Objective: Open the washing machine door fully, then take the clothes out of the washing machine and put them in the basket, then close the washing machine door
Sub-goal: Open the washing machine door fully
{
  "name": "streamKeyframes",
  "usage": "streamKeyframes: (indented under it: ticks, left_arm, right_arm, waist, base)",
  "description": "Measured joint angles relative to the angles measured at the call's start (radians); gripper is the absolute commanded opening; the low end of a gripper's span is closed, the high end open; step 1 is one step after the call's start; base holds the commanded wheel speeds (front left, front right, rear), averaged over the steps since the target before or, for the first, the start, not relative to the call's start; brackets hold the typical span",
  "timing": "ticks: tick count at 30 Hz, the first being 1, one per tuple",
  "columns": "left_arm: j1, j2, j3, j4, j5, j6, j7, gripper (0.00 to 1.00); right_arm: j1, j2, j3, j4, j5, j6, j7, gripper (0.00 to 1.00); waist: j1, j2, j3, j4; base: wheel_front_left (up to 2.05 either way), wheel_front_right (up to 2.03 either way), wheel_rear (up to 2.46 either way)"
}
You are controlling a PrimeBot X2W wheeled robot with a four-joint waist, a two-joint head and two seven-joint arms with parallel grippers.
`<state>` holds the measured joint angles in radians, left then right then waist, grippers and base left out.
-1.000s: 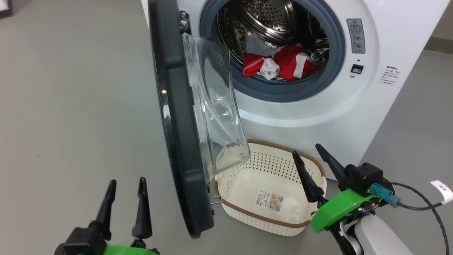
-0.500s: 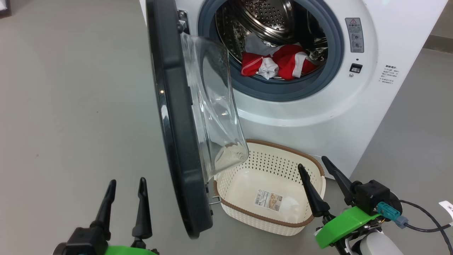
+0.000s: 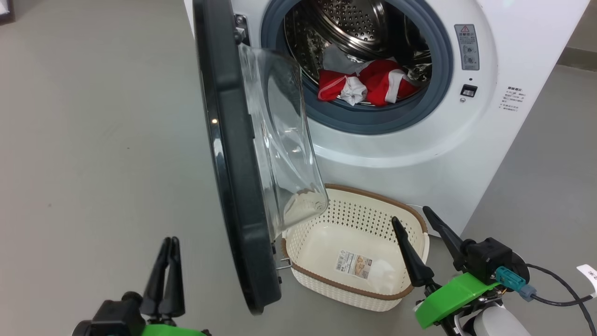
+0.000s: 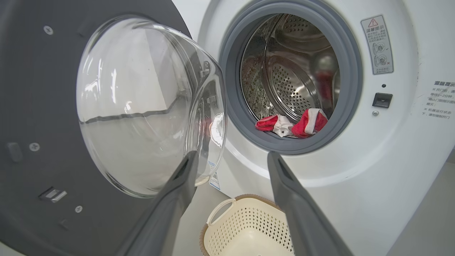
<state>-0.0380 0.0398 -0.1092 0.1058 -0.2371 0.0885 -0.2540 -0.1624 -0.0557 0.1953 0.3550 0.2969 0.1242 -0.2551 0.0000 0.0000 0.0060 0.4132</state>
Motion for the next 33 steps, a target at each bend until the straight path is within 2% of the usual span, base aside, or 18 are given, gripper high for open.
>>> streamKeyframes:
  ticks: [5,12,23,28,33]
  left_arm:
    - [0.0,0.0,-0.001,-0.016,0.022,0.0,0.0,0.0]
    - [-0.013,0.0,-0.003,-0.119,0.034,0.0,0.0,0.0]
    - [-0.121,0.001,-0.039,-0.301,0.065,-0.001,-0.001,0.0]
    - [-0.154,0.001,-0.121,-0.351,0.07,-0.029,0.009,0.0]
    - [-0.165,0.002,-0.243,-0.323,0.051,-0.06,0.076,0.0]
  right_arm:
    - [0.0,0.0,0.0,0.004,0.001,0.0,0.0,1.0]
    - [0.0,0.0,0.001,0.008,0.001,0.0,0.0,1.0]
    - [0.0,0.001,0.008,0.016,0.004,0.0,0.0,1.0]
    - [0.0,0.001,0.007,0.018,0.004,0.0,0.0,1.0]
    - [0.0,0.001,0.005,0.019,0.004,0.0,0.0,1.0]
  waist:
    - [0.0,0.0,-0.003,0.003]
    - [0.0,0.0,-0.005,0.007]
    - [0.0,0.0001,-0.008,0.002]
    - [0.0,0.0,-0.001,-0.005]
    - [-0.0001,0.0001,0.008,-0.009]
  base:
    - [0.0,0.0,0.0]
    - [0.0,0.0,0.0]
    - [0.0,0.0,0.0]
    - [0.0,0.0,0.0]
    - [0.0,0.0,0.0]
